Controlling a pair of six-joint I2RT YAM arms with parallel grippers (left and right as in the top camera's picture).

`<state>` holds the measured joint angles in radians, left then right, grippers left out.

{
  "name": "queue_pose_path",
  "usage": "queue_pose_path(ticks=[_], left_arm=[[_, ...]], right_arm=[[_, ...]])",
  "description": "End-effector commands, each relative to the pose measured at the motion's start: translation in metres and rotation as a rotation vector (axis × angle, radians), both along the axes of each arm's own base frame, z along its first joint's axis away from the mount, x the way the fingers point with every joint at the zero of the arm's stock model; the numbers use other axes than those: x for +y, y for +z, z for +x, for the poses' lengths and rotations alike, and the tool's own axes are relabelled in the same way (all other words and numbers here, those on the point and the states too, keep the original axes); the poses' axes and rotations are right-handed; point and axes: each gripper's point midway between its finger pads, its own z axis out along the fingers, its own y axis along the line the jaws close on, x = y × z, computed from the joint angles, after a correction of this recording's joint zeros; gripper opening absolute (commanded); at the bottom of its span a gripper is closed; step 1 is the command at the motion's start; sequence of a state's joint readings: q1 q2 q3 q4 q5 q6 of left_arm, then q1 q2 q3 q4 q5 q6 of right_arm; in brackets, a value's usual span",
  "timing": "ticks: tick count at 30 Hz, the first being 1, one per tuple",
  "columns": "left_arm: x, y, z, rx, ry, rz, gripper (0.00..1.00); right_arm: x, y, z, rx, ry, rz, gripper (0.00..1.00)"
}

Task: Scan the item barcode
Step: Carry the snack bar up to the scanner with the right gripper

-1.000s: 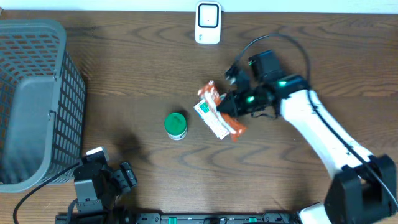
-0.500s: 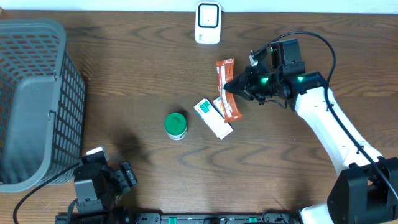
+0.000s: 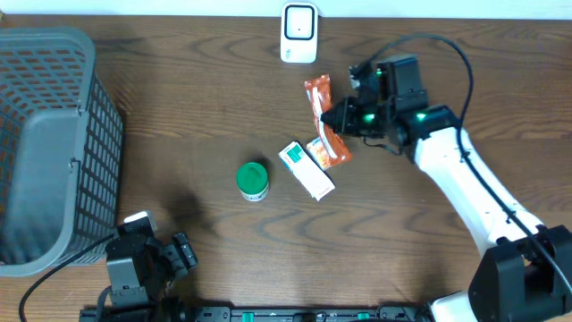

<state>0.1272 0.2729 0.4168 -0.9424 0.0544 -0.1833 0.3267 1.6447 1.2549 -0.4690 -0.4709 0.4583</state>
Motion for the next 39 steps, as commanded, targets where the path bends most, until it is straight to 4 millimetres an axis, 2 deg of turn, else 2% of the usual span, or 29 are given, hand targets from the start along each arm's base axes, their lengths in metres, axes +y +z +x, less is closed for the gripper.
queue_pose_path(ticks=[1, 3, 6, 11, 17, 20, 23, 28, 32, 39], left_arm=[[-0.001, 0.002, 0.0, -0.005, -0.009, -0.002, 0.86], [-0.001, 0.002, 0.0, -0.005, -0.009, -0.002, 0.86], [-0.001, 0.002, 0.0, -0.005, -0.01, -0.002, 0.86], [-0.001, 0.002, 0.0, -0.005, -0.009, -0.002, 0.86], [-0.001, 0.002, 0.0, -0.005, -0.009, -0.003, 0.86], [-0.001, 0.002, 0.0, -0.005, -0.009, -0.003, 0.86], [-0.001, 0.002, 0.0, -0.005, -0.01, -0.002, 0.86], [-0.001, 0.002, 0.0, -0.006, -0.009, -0.003, 0.86], [-0.001, 0.002, 0.0, -0.005, -0.009, -0.002, 0.86], [-0.001, 0.002, 0.0, -0.005, -0.01, -0.002, 0.86]], right_arm=[[-0.009, -0.007, 0.028, -0.246, 0.024, -0.266, 0.01], [0.0, -0.001, 0.042, -0.342, 0.041, -0.289, 0.01], [0.0, 0.004, 0.065, -0.43, -0.006, -0.312, 0.01], [0.008, 0.001, 0.107, -0.586, 0.003, -0.379, 0.01], [0.034, 0.004, 0.16, -0.719, 0.056, -0.431, 0.01], [0.044, 0.004, 0.195, -0.799, 0.049, -0.551, 0.01], [0.057, 0.005, 0.219, -0.864, 0.051, -0.637, 0.01], [0.087, 0.0, 0.245, -0.984, 0.11, -0.739, 0.01], [0.098, -0.025, 0.265, -1.098, 0.142, -0.885, 0.01], [0.106, -0.063, 0.27, -1.204, 0.256, -1.093, 0.01]])
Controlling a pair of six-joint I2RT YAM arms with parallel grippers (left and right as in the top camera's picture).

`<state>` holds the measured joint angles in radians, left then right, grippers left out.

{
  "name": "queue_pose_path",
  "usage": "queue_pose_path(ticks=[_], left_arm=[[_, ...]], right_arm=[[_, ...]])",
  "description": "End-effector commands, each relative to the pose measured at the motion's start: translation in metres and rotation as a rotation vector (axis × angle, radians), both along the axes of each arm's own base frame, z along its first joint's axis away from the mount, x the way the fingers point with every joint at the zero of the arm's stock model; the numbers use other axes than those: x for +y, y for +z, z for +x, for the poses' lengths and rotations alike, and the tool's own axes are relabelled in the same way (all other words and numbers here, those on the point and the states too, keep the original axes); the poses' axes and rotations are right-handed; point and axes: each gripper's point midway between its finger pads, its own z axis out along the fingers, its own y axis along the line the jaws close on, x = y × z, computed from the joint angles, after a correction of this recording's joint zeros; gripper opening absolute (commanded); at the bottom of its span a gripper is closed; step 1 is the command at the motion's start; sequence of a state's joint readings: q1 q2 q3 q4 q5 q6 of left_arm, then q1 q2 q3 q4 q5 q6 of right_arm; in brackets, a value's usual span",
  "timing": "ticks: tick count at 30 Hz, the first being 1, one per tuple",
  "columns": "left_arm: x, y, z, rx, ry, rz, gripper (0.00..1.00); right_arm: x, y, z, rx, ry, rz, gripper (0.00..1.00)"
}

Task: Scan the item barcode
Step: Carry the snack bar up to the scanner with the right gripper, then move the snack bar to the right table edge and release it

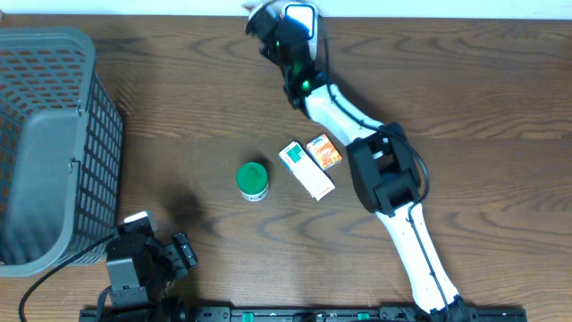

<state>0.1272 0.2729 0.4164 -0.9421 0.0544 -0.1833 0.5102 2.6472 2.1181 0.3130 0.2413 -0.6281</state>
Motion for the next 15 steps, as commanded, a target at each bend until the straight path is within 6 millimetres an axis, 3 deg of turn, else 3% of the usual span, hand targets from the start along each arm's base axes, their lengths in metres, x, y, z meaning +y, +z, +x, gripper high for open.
queue_pose_path(ticks=[1, 8, 15], left_arm=[[-0.001, 0.002, 0.0, -0.005, -0.01, -0.002, 0.86], [-0.001, 0.002, 0.0, -0.005, -0.009, -0.002, 0.86], [-0.001, 0.002, 0.0, -0.005, -0.009, -0.003, 0.86]], right_arm=[[0.0, -0.011, 0.003, -0.064, 0.009, -0.213, 0.01], [0.0, -0.012, 0.005, -0.099, 0.018, -0.248, 0.01], [-0.006, -0.026, 0.004, -0.045, 0.016, -0.279, 0.01]])
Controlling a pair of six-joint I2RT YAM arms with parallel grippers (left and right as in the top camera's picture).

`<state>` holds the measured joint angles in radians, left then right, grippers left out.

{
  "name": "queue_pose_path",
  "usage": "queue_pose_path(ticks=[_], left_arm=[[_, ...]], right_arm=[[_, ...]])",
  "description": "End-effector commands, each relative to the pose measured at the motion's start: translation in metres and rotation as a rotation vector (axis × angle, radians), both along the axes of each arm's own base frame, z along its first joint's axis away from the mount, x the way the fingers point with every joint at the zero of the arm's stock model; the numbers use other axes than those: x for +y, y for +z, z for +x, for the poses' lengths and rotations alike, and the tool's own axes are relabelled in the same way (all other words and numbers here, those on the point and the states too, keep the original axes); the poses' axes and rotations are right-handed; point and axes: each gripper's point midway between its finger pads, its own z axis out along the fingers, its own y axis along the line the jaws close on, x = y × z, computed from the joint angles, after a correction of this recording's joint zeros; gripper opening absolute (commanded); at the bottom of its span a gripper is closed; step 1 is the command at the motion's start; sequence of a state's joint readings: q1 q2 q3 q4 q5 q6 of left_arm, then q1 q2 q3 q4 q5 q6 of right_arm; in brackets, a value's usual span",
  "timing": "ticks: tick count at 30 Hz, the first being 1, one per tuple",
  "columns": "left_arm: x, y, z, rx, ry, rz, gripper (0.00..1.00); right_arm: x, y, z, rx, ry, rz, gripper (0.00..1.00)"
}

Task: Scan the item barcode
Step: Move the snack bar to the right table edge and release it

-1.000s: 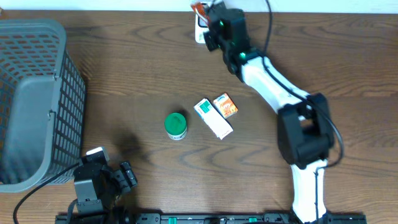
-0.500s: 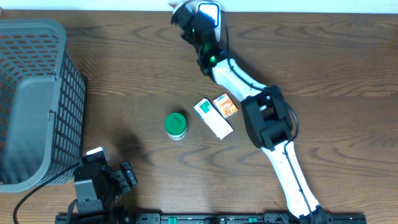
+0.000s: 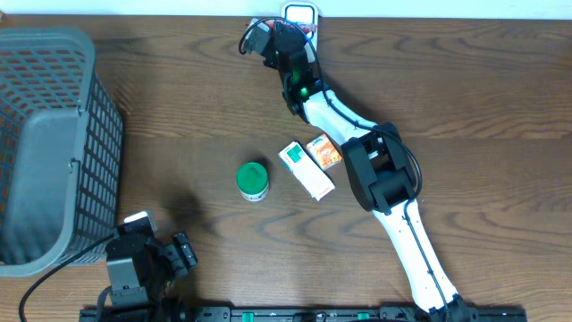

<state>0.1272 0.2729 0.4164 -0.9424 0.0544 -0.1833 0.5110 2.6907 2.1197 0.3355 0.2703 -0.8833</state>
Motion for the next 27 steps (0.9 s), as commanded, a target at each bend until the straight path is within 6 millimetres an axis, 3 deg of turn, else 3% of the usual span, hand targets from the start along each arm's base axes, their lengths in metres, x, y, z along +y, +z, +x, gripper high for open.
queue_pose_path(ticks=[1, 4, 11, 14, 19, 22, 27], left_arm=[[-0.001, 0.002, 0.0, -0.006, -0.01, -0.002, 0.86], [-0.001, 0.002, 0.0, -0.006, -0.01, -0.002, 0.86], [-0.001, 0.002, 0.0, -0.006, -0.01, -0.002, 0.86], [-0.001, 0.002, 0.0, -0.006, -0.009, -0.003, 0.86], [-0.001, 0.002, 0.0, -0.006, -0.01, -0.002, 0.86], [-0.001, 0.002, 0.0, -0.006, -0.01, -0.002, 0.86], [-0.001, 0.002, 0.0, -0.006, -0.01, -0.002, 0.86]], right_arm=[[-0.002, -0.003, 0.002, 0.005, -0.015, -0.024, 0.01], [-0.004, 0.004, 0.001, 0.004, -0.033, -0.03, 0.01], [-0.021, 0.046, -0.016, 0.115, -0.071, -0.085, 0.01], [-0.045, 0.079, -0.033, 0.199, -0.162, -0.045, 0.01], [-0.081, 0.123, -0.082, 0.359, -0.253, -0.02, 0.01], [-0.13, 0.154, -0.12, 0.466, -0.401, 0.097, 0.01], [-0.225, 0.157, -0.148, 0.585, -0.696, 0.273, 0.01]])
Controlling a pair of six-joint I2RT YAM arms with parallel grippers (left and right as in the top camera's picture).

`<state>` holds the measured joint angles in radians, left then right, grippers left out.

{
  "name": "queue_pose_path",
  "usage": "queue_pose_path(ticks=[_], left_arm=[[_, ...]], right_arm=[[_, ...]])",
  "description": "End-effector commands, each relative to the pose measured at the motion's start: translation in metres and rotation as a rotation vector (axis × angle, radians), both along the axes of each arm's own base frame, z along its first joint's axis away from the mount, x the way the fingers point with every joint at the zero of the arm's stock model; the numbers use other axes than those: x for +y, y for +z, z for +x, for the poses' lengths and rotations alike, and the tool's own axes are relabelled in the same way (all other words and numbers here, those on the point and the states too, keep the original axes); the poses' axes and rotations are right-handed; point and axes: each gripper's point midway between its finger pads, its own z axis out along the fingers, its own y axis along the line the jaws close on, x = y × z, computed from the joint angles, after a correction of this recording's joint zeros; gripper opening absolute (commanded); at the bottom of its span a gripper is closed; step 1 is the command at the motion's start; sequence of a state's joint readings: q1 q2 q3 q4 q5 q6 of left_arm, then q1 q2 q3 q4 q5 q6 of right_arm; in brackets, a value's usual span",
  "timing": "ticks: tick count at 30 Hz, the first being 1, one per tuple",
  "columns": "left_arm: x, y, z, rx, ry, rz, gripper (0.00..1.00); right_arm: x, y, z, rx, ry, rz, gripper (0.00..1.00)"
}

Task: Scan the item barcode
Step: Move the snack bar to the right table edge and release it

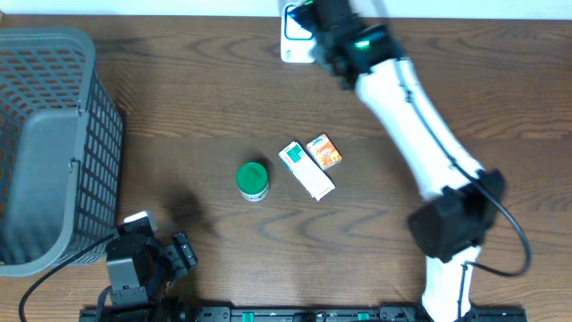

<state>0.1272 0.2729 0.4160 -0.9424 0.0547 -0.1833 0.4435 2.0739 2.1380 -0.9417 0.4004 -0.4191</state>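
Observation:
The white barcode scanner (290, 43) stands at the table's far edge, mostly covered by my right arm. The right gripper (308, 16) reaches in over it from the right; its fingers are hidden by the wrist, so I cannot tell its state or whether it holds anything. The long orange packet is out of view. My left gripper (184, 253) rests at the front left, too small to read.
A green round tub (253, 180), a white-and-green box (306, 170) and a small orange box (323, 151) lie mid-table. A grey mesh basket (89, 54) fills the left side. The right arm's white link (420, 116) crosses the table's right half.
The right arm has swung from the left of the scanner to its right side; the wrist now covers the scanner from the right. The objects on the table and the left arm are unchanged.
The right gripper was first at the long orange packet beside the small boxes. After that the packet was gone from the table and the gripper was up at the scanner, then slightly left of it. Now the wrist sits over the scanner.

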Motion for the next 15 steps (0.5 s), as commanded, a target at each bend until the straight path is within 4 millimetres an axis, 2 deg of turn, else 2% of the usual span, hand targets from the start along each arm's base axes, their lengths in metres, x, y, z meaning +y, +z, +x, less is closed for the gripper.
queue_pose_path(ticks=[1, 5, 7, 8, 12, 15], left_arm=[[-0.001, 0.002, 0.0, -0.006, -0.009, -0.002, 0.86], [-0.001, 0.002, 0.0, -0.006, -0.009, -0.002, 0.86], [-0.001, 0.002, 0.0, -0.006, -0.009, -0.002, 0.86], [-0.001, 0.002, 0.0, -0.006, -0.009, -0.002, 0.86], [-0.001, 0.002, 0.0, -0.006, -0.009, -0.002, 0.86], [-0.001, 0.002, 0.0, -0.006, -0.009, -0.002, 0.86]], right_arm=[[-0.097, 0.002, -0.008, 0.028, -0.392, 0.13, 0.01], [-0.193, -0.024, -0.034, 0.146, -0.679, 0.139, 0.01], [-0.234, -0.034, -0.045, 0.158, -0.824, 0.17, 0.01], [-0.276, -0.046, -0.058, 0.168, -0.956, 0.191, 0.01], [-0.35, -0.078, -0.087, 0.178, -1.182, 0.225, 0.01], [-0.387, -0.11, -0.114, 0.201, -1.307, 0.236, 0.01]])
